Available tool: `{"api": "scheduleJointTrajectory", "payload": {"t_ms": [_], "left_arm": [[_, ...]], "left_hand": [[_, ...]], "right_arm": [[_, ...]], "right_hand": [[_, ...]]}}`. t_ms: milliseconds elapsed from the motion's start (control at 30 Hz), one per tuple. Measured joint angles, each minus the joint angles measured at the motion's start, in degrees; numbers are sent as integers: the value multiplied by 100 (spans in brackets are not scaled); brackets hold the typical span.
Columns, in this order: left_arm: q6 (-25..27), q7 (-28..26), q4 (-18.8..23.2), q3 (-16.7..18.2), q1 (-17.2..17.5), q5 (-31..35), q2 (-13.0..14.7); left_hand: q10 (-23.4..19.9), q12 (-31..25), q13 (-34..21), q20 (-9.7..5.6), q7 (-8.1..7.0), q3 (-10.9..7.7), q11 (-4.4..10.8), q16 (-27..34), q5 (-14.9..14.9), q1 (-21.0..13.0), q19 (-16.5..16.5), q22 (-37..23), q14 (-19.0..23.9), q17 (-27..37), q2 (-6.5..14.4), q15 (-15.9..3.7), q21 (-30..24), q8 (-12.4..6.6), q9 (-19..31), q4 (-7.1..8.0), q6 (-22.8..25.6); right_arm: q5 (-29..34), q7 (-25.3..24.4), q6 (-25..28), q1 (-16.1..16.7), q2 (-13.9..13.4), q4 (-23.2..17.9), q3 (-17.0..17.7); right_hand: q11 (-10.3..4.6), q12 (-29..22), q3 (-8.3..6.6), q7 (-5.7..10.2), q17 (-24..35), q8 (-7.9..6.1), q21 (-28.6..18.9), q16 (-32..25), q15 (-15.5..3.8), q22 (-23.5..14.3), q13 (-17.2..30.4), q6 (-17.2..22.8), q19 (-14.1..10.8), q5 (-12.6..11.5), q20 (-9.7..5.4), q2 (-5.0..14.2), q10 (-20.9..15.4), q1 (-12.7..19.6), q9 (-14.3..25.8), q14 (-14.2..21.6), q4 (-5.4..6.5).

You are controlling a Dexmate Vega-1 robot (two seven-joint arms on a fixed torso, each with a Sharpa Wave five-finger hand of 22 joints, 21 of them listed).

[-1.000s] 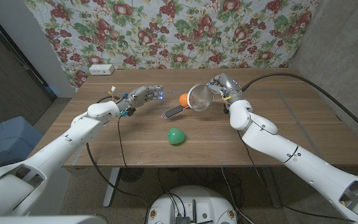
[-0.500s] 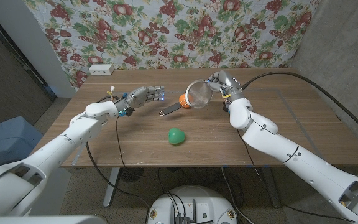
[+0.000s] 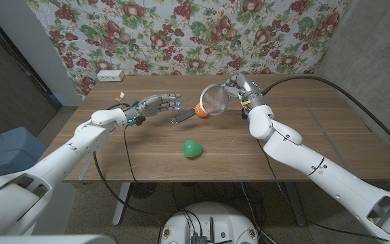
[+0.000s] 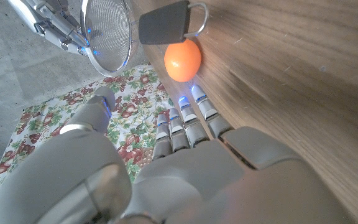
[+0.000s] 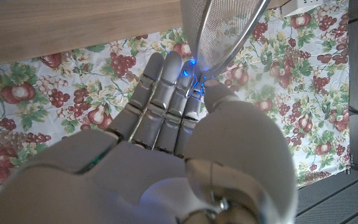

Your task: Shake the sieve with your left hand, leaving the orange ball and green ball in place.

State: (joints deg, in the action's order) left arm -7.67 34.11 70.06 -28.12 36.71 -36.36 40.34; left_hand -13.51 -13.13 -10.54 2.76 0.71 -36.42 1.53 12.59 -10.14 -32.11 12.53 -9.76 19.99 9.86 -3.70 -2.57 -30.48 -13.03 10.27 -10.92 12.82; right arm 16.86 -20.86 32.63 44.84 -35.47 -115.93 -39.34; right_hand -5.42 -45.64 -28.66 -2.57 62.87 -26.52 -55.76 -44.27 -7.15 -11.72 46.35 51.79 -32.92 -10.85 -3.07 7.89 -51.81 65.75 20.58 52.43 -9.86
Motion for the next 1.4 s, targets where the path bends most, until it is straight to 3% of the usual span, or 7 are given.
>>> {"api": "scheduleJointTrajectory", "payload": {"t_ms": [400,833,1400], "left_arm": [[-8,471,-345,-108,-269,6,-88],[86,859,-588,-279,-576,161,-115],[274,1209,-665,-470,-816,338,-84]], "left_hand": [[-251,-22,-21,0,166,-1,19,0,0,-315,61,0,142,1,-16,21,45,-15,0,0,310],[-420,-22,-27,-19,219,22,51,0,0,-627,203,-28,327,16,76,21,90,-33,28,23,485],[-635,-21,-27,-151,287,45,-20,56,0,-1029,666,-27,624,15,175,-10,52,-32,27,46,654]], "right_arm": [[108,24,-172,-83,86,107,-38],[285,-1,-354,-116,144,171,-69],[466,-4,-474,-125,202,191,-76]], "right_hand": [[0,1,0,-10,58,-22,-83,42,0,28,15,10,-1,-7,0,23,0,-22,4,0,0],[0,5,1,-10,121,-20,-150,85,-32,27,24,10,73,-22,10,21,0,-22,4,31,1],[1,7,-24,-10,201,-6,-233,130,-21,54,26,10,99,-17,-17,19,-1,-23,0,41,-24]]}}
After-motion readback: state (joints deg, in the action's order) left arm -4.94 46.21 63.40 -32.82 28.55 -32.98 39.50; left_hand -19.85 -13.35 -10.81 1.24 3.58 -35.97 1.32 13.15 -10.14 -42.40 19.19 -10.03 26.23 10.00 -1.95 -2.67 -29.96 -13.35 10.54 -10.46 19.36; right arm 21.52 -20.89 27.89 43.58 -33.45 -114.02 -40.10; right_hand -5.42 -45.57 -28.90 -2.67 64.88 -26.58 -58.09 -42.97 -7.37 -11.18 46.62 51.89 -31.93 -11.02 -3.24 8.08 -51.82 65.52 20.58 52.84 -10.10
